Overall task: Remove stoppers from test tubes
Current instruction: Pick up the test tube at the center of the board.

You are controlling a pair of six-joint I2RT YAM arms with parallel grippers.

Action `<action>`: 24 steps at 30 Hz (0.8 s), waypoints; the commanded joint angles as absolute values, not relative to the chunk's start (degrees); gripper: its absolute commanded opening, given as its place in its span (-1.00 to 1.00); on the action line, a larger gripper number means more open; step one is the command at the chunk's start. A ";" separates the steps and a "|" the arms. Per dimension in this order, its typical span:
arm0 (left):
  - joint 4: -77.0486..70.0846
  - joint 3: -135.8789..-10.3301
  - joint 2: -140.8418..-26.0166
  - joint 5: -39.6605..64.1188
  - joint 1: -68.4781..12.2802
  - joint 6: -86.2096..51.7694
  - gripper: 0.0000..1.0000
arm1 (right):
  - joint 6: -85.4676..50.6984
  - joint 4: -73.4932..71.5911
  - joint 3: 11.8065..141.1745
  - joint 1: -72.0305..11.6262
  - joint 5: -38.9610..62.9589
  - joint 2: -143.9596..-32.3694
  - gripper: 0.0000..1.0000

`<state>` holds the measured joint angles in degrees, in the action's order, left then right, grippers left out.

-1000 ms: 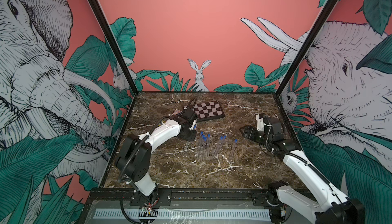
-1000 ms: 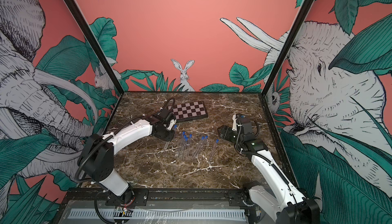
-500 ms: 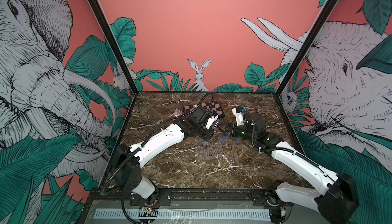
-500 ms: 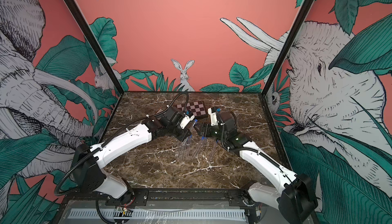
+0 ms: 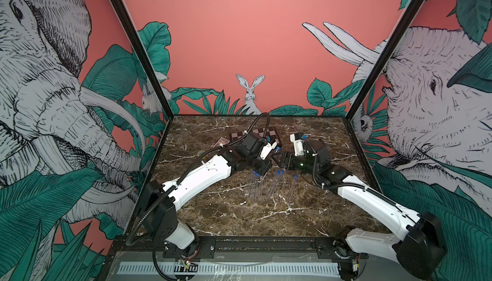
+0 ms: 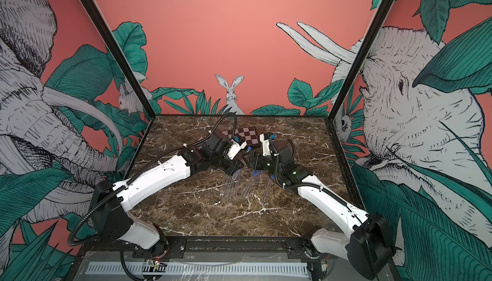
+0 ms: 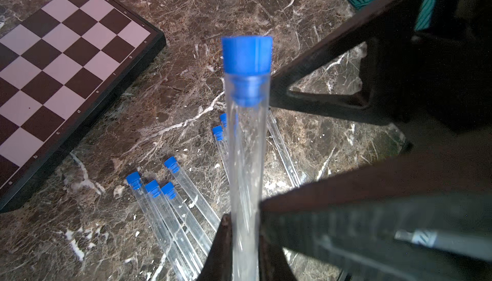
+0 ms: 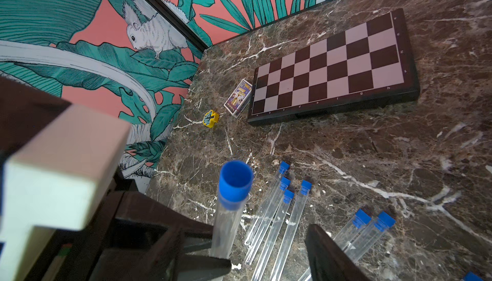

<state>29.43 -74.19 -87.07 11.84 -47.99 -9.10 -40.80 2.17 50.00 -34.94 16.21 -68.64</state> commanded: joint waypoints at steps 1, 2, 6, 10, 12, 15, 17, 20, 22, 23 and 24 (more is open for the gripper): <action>27.03 -74.75 -85.18 13.48 -48.34 -9.75 -0.70 | -42.83 -0.96 51.40 -35.42 14.44 -69.44 0.35; 26.60 -74.54 -85.17 13.86 -48.42 -9.88 -0.70 | -43.25 -1.56 51.51 -35.43 14.57 -69.69 0.27; 26.36 -74.27 -85.34 14.21 -48.60 -9.86 -0.69 | -45.64 -4.96 50.47 -35.42 14.51 -70.30 0.09; 26.26 -74.27 -85.43 14.49 -48.69 -9.63 -0.66 | -46.21 -6.22 50.15 -35.42 14.68 -70.50 -0.11; 26.14 -74.22 -85.43 14.50 -48.69 -9.56 -0.65 | -46.92 -7.58 49.50 -35.46 14.27 -70.19 -0.25; 25.86 -73.98 -85.43 14.77 -48.69 -9.66 -0.64 | -47.29 -7.52 49.80 -35.42 14.24 -70.55 -0.25; 25.70 -73.94 -85.34 14.77 -48.69 -9.67 -0.64 | -47.29 -7.28 50.01 -35.43 14.42 -70.92 -0.25; 25.51 -73.81 -85.01 14.85 -48.69 -9.55 -0.64 | -47.52 -7.34 50.02 -35.42 14.50 -71.37 -0.25; 25.49 -73.84 -84.74 14.77 -48.69 -9.36 -0.64 | -47.60 -7.25 50.10 -35.42 14.59 -71.64 -0.25; 25.49 -73.87 -84.60 14.63 -48.70 -9.32 -0.64 | -47.64 -7.36 50.01 -35.42 14.64 -71.76 -0.25; 25.44 -73.85 -84.50 14.68 -48.69 -9.28 -0.64 | -47.64 -7.37 49.96 -35.42 14.55 -71.73 -0.28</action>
